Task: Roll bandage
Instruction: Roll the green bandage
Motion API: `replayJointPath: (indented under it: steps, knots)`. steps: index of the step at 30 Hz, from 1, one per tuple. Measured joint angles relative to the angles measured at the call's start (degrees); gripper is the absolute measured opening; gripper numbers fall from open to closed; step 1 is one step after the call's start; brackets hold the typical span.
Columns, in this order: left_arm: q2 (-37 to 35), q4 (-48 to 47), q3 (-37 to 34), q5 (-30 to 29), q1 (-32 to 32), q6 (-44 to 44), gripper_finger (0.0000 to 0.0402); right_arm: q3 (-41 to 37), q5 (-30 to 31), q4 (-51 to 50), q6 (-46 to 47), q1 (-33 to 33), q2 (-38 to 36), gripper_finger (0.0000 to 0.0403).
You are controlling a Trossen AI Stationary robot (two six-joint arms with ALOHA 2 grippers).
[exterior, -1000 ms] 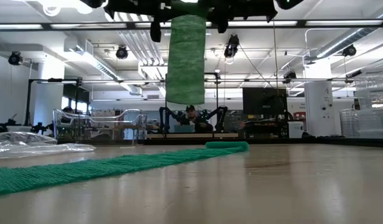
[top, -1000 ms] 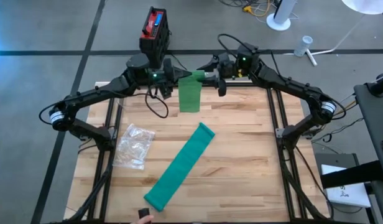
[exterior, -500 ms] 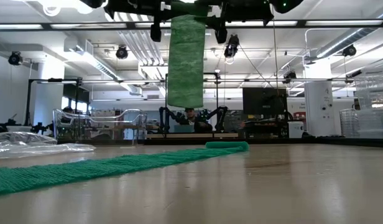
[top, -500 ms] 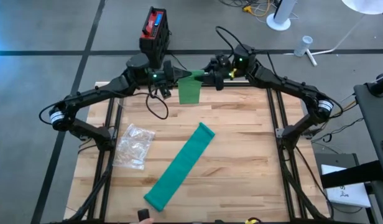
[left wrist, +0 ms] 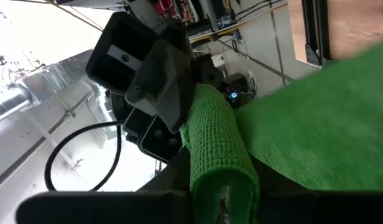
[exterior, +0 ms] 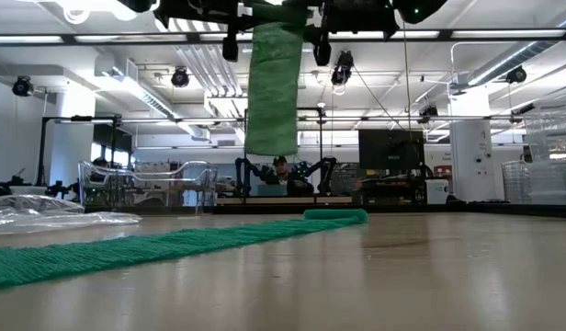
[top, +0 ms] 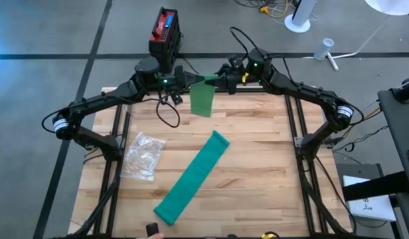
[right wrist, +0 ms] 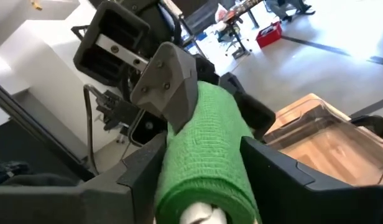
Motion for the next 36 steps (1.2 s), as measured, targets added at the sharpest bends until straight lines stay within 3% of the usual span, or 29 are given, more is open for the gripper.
replayJointPath:
  steps: [12,19,36]
  knots:
    - [-1.8,0.0,0.0,4.0,0.3,-10.4,0.0050,0.0,-0.4,4.7,-1.4,0.0,0.0,0.0246]
    - [-2.3,-2.4,0.0,7.6,0.9,-11.0,0.0050,0.0,0.1,5.7,-0.1,1.4,0.0,0.0261]
    - [-2.3,-5.0,0.1,7.9,1.6,-6.0,0.0050,-0.3,4.8,4.7,4.0,4.5,0.0,0.0213]
